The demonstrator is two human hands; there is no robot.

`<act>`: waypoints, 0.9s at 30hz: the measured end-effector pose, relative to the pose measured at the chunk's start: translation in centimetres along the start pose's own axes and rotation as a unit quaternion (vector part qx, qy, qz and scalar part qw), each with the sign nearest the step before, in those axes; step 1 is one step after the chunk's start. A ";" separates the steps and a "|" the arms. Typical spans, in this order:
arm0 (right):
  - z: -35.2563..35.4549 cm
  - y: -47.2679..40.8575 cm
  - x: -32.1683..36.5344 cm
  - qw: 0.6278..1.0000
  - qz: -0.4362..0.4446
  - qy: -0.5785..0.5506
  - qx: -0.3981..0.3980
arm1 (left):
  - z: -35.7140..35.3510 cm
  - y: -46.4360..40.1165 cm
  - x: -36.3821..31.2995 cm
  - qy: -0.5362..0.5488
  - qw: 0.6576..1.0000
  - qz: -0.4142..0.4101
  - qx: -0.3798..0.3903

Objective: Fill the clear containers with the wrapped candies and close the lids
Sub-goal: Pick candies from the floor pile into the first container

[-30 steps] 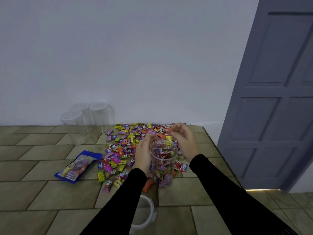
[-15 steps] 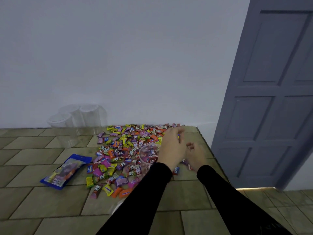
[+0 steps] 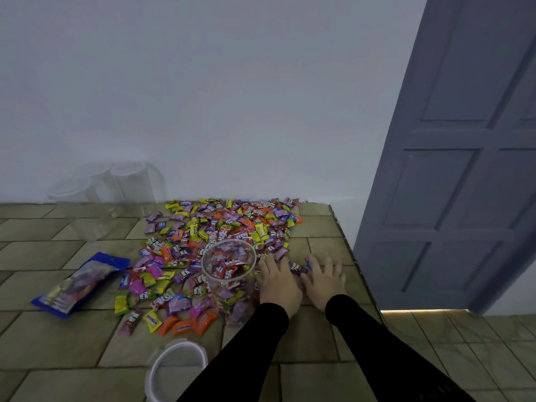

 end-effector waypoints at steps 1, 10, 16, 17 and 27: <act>-0.1 -0.2 -0.1 1.000 0.015 0.014 -0.004 | -0.4 -0.2 0.2 -0.008 1.000 0.006 0.000; -0.4 -2.8 0.8 0.989 0.129 0.064 0.017 | -2.2 -2.3 1.4 0.021 0.997 0.078 -0.019; -0.3 -4.6 1.8 0.977 0.185 0.102 -0.013 | -3.3 -4.0 2.0 -0.022 0.990 0.089 -0.102; -0.3 -4.8 1.9 0.975 0.194 0.110 -0.018 | -3.6 -4.3 2.1 -0.036 0.989 0.087 -0.116; -0.4 -5.6 2.0 0.973 0.220 0.067 -0.030 | -2.9 -5.2 2.4 -0.040 0.990 0.079 -0.110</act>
Point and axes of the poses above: each hand's wrist, its own y-axis away from the middle knuckle, its own z-axis out of the back of the hand, x = y × z, the point moved 1 cm from there along -y, towards the middle knuckle, and after that the axes turned 3 degrees about y, right-handed, at the moved point
